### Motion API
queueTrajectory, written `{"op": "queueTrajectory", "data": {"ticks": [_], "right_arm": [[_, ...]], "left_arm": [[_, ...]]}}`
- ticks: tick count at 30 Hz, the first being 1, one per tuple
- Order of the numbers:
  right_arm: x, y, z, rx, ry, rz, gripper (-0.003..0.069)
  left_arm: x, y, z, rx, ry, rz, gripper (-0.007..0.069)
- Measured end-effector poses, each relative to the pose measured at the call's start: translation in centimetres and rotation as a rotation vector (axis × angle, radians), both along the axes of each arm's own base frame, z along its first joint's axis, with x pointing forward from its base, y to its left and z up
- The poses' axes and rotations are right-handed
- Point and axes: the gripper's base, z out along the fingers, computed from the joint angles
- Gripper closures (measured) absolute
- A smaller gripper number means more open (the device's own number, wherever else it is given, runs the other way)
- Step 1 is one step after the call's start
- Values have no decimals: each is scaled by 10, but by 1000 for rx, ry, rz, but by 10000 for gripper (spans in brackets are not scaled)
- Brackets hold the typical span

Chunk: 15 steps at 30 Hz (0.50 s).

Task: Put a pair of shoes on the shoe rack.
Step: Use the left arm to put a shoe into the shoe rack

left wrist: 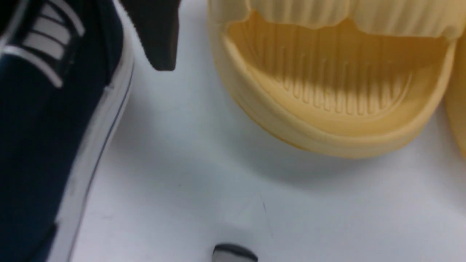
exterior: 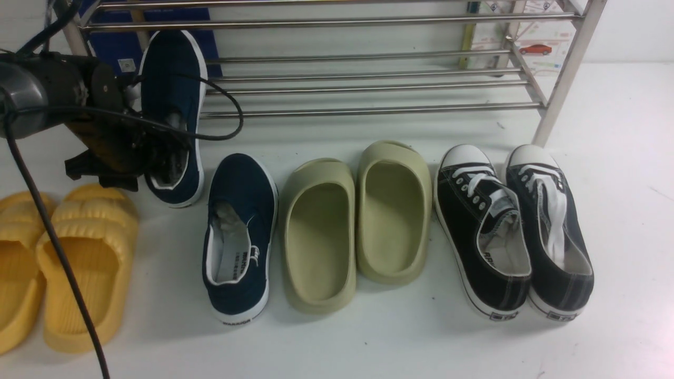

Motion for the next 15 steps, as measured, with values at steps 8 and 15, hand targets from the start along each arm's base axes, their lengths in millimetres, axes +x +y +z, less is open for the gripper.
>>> {"op": "queueTrajectory", "data": {"ticks": [8,15], "right_arm": [[0,0,0,0,0,0,412],[0,0,0,0,0,0,412]], "left_arm": [[-4,0,17,11,-33,-20,620],[-6,0,37,24,-58,-36,617]]}}
